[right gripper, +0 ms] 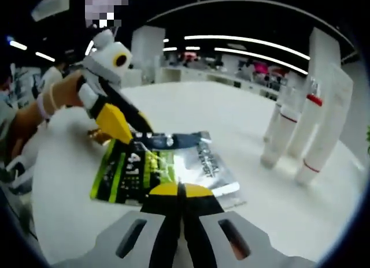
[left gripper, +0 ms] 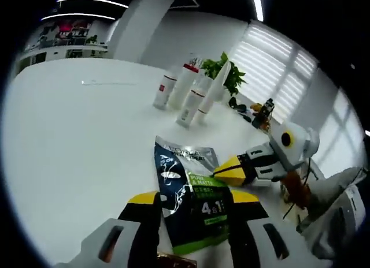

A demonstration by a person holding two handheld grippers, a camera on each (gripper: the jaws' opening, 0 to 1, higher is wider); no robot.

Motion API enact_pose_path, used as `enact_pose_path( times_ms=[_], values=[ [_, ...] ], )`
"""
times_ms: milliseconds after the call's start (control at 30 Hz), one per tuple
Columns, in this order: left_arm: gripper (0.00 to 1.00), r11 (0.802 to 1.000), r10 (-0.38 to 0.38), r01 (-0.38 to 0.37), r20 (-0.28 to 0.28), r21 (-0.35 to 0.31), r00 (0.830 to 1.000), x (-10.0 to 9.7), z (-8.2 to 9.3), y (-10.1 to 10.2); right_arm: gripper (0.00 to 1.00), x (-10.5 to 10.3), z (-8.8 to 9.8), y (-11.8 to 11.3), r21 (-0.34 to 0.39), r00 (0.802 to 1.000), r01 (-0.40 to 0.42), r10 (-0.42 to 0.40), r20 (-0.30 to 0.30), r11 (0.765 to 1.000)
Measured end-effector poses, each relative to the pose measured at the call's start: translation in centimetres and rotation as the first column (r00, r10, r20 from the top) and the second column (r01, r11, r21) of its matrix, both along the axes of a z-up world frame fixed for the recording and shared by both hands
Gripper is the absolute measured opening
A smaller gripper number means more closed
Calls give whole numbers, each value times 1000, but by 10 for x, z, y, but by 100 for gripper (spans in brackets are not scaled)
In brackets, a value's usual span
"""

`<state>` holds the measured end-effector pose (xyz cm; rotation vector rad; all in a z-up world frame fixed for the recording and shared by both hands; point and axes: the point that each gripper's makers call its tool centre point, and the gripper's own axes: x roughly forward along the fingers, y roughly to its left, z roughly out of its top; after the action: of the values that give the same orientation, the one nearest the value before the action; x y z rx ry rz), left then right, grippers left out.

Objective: Arrange the skincare products in the storage area until every visible bottle or jar stands upright without overlapping.

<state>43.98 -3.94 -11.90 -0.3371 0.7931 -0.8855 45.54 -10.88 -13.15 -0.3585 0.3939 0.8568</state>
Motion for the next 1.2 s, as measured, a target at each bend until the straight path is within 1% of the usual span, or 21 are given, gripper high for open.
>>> enact_pose_path(
  times_ms=[100, 233, 300, 467, 500, 533, 567, 600, 633, 700, 733, 767, 800, 833, 933, 1033, 1067, 1100, 1133, 1167, 1200],
  values=[
    [39, 996, 37, -43, -79, -83, 996, 1, 5, -4, 0, -1, 0, 2, 14, 1000, 6, -6, 0, 1000],
    [33, 995, 54, -64, -123, -74, 991, 5, -2, -2, 0, -2, 0, 5, 31, 1000, 13, -13, 0, 999],
    [26, 995, 55, -68, -171, -74, 984, 4, -5, -3, 0, -2, 0, 5, 28, 1000, 17, -17, 14, 999],
    [14, 987, 32, -82, -328, -140, 944, -4, -7, -8, 0, -2, 1, 4, 55, 1000, 23, -24, 16, 998],
    [5, 988, 40, -84, -317, -126, 948, -1, -9, -6, 0, -2, 1, 4, 60, 1000, 23, -24, 16, 998],
    [3, 988, 18, -63, -296, -144, 955, -1, -7, -6, 0, -2, 1, 4, 64, 1000, 23, -24, 18, 998],
    [2, 983, 15, -73, -320, -169, 947, -2, -3, -6, 0, -2, 1, 4, 64, 999, 21, -22, 23, 998],
    [1, 980, -1, -60, -309, -187, 951, -1, 0, -7, 0, -2, 2, 5, 54, 999, -2, -1, 52, 999],
    [1, 964, -7, -80, -325, -254, 946, 3, 12, -7, 0, -1, 6, 7, 41, 992, -29, 23, 124, 999],
    [1, 963, 7, -84, -286, -257, 958, 7, 19, -2, 0, 0, 15, 3, 25, 978, -11, 6, 211, 1000],
    [1, 961, 24, -94, -259, -261, 965, 13, 23, 1, 0, -4, 19, 3, -10, 968, -40, 41, 249, 999],
    [1, 958, 39, -106, -245, -265, 969, 15, 29, 5, 2, -5, 24, 0, 8, 965, -10, 8, 260, 1000],
    [1, 950, 66, -130, -226, -284, 972, 22, 40, 12, 3, -6, 38, -2, 95, 960, 9, -35, 278, 995],
    [1, 946, 76, -141, -222, -292, 972, 25, 43, 15, 2, -7, 44, -4, 137, 958, 13, -52, 283, 990],
    [1, 901, 202, -257, -186, -350, 962, 59, 62, 39, 0, -5, 53, -15, 216, 955, 56, -116, 273, 975],
    [1, 857, 303, -359, -204, -369, 931, 80, 63, 55, 0, -1, 49, -22, 213, 946, 93, -153, 285, 973],
    [1, 830, 354, -412, -215, -376, 910, 92, 60, 64, 0, -1, 47, -22, 195, 942, 97, -153, 297, 976],
    [1, 824, 368, -425, -216, -376, 904, 95, 59, 67, 0, -1, 46, -23, 154, 936, 97, -143, 322, 983],
    [1, 808, 400, -460, -230, -368, 887, 104, 54, 74, 0, -1, 45, -24, 114, 926, 105, -139, 352, 988],
    [1, 795, 419, -485, -248, -364, 874, 109, 50, 79, 0, -2, 45, -23, 101, 921, 105, -135, 366, 989],
    [1, 795, 427, -493, -252, -353, 869, 112, 44, 81, 0, -5, 44, -20, 98, 920, 93, -123, 371, 991]
  ],
)
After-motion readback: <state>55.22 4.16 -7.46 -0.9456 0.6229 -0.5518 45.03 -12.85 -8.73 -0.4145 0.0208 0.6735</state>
